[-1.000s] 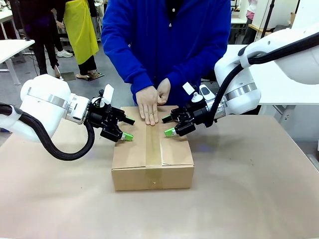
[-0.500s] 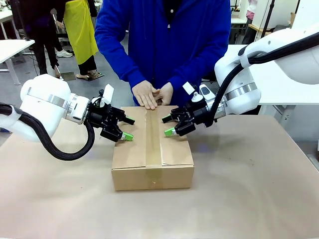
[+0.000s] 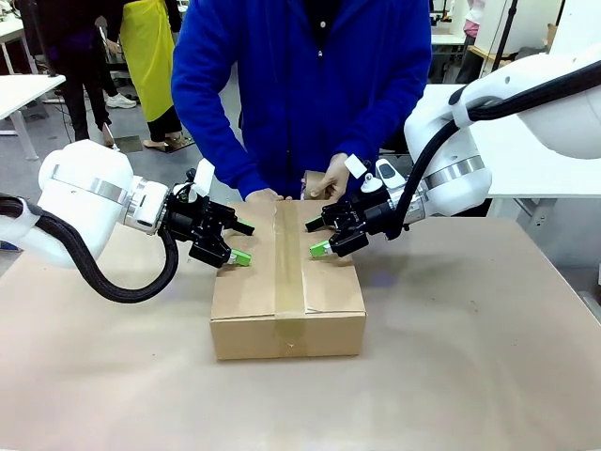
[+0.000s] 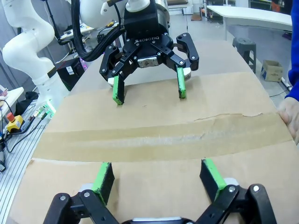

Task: Pack the gift set into the box.
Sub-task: Press and hold the closed box until the human finishes sealing it.

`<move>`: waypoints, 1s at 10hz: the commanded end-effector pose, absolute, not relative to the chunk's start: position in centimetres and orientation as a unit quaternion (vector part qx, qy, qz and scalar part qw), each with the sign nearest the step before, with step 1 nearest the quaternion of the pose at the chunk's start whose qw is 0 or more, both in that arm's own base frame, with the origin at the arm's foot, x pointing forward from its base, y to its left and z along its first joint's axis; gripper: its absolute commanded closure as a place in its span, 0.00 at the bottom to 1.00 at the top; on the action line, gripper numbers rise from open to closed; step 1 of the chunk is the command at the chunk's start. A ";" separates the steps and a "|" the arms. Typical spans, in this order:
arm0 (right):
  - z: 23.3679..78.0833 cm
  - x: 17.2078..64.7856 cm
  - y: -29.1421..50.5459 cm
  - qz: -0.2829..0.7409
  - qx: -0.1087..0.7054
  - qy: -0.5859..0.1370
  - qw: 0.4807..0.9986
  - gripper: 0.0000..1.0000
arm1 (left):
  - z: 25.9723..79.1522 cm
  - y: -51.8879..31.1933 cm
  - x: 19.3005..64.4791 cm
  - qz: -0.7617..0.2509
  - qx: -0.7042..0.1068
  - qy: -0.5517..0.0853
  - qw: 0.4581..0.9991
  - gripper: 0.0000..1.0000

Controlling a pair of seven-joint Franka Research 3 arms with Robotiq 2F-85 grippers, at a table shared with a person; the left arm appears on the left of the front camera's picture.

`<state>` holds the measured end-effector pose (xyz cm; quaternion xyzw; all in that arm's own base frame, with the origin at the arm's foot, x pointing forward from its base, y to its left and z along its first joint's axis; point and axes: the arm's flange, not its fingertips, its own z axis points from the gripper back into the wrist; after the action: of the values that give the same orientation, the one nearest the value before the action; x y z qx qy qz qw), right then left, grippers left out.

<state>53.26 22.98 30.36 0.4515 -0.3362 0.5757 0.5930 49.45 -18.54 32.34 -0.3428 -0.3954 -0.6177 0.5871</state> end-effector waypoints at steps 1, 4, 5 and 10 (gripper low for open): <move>29.8 53.1 22.9 0.575 0.447 -0.344 0.592 0.00 | 32.0 -18.3 49.3 -0.623 -0.339 -0.397 0.583 0.00; 29.8 53.1 22.9 0.575 0.447 -0.344 0.592 0.00 | 32.0 -18.3 49.3 -0.623 -0.339 -0.397 0.583 0.00; 29.8 53.1 22.9 0.575 0.447 -0.344 0.592 0.00 | 32.0 -18.3 49.3 -0.623 -0.339 -0.397 0.583 0.00; 38.7 46.9 20.5 0.660 0.412 -0.409 0.478 0.00 | 41.2 -13.9 43.7 -0.650 -0.316 -0.495 0.483 0.00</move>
<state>51.39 23.11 34.01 0.4404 -0.3651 0.6256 0.5304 47.85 -16.99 36.97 -0.3271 -0.4447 -0.6422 0.5319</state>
